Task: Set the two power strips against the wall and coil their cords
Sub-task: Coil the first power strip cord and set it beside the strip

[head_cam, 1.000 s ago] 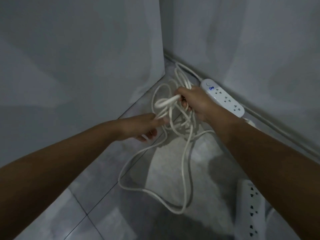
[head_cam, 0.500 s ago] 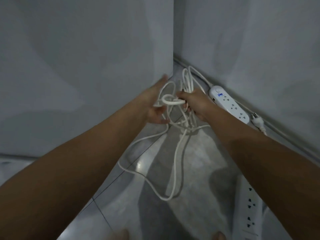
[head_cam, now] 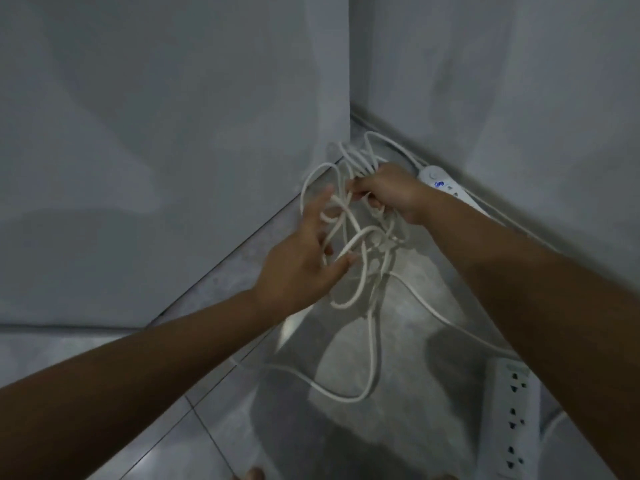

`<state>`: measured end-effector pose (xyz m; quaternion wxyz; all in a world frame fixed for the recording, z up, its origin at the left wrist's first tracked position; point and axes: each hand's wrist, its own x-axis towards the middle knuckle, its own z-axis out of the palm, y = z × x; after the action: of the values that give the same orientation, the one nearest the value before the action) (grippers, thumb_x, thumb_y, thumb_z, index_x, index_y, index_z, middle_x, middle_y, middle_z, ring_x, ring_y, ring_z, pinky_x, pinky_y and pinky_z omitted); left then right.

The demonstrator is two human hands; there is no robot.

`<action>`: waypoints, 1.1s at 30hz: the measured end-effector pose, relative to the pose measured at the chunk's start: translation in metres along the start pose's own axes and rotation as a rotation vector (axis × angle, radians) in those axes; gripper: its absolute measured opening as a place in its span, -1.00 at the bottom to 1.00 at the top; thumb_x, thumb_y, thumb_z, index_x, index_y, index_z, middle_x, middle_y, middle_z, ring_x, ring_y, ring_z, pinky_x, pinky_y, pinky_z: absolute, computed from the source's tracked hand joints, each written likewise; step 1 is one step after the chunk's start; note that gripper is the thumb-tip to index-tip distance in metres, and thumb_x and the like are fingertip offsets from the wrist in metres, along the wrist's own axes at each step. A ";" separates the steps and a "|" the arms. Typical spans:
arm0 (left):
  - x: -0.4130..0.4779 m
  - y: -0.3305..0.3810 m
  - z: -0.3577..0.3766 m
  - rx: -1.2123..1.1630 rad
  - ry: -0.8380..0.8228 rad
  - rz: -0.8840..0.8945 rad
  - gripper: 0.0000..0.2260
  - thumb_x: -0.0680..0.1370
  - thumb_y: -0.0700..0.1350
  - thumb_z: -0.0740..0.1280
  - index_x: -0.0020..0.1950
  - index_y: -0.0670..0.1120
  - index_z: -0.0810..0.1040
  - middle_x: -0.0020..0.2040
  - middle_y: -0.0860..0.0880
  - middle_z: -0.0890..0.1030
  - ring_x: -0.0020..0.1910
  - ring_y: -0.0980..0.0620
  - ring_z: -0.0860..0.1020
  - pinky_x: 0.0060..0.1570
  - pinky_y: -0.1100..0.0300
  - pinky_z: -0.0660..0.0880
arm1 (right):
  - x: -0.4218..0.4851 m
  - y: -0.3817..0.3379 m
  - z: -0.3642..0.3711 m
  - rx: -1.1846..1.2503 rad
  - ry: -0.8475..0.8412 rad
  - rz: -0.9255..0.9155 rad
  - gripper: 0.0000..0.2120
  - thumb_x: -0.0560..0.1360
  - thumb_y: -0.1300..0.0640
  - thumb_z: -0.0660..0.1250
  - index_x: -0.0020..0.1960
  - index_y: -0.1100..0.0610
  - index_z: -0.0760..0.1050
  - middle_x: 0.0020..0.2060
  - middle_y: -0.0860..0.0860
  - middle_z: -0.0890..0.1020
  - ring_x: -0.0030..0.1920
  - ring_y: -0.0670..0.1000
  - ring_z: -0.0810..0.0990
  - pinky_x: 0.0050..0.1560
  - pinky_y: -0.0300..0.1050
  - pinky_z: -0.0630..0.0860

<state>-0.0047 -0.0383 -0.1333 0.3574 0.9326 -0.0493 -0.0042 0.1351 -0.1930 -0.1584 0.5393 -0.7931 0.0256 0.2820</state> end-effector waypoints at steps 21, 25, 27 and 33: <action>-0.064 -0.118 -0.039 0.700 -0.430 0.829 -0.71 0.56 -0.22 0.19 -0.31 -0.04 0.57 -0.32 -0.04 0.56 -0.26 -0.07 0.57 -0.16 0.13 0.44 | 0.011 -0.003 -0.011 -0.002 0.149 0.024 -0.76 0.40 0.12 0.35 -0.41 0.15 0.45 -0.59 0.00 0.44 -0.60 -0.06 0.33 -0.54 -0.31 0.22; -0.080 -0.145 -0.040 1.036 -0.658 0.710 -0.77 0.33 -0.10 0.21 -0.36 0.02 0.67 -0.23 0.00 0.70 0.03 -0.09 0.67 0.15 -0.04 0.41 | 0.008 -0.003 0.000 -0.024 0.109 0.020 -0.76 0.41 0.17 0.36 -0.41 0.16 0.44 -0.73 -0.10 0.38 -0.70 -0.13 0.28 -0.60 -0.39 0.17; -0.073 -0.149 -0.046 1.018 -0.690 0.648 -0.83 0.24 -0.07 0.39 -0.21 0.02 0.70 -0.10 -0.03 0.72 0.10 -0.11 0.65 0.11 -0.06 0.53 | 0.007 -0.006 0.000 -0.022 0.117 0.016 -0.77 0.41 0.17 0.36 -0.40 0.15 0.44 -0.70 -0.08 0.40 -0.69 -0.13 0.28 -0.60 -0.38 0.18; -0.034 -0.085 -0.019 0.007 -0.086 -0.208 -0.76 0.56 -0.21 0.23 0.22 -0.03 0.46 0.04 -0.05 0.59 -0.09 0.16 0.57 -0.05 0.19 0.51 | 0.007 -0.002 0.002 0.037 0.123 0.016 -0.76 0.43 0.17 0.35 -0.40 0.14 0.44 -0.57 0.00 0.45 -0.59 -0.07 0.32 -0.56 -0.33 0.22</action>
<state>-0.0301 0.0401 -0.1764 0.3492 0.9330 0.0324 -0.0811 0.1406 -0.1888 -0.1600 0.5491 -0.7985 0.0704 0.2366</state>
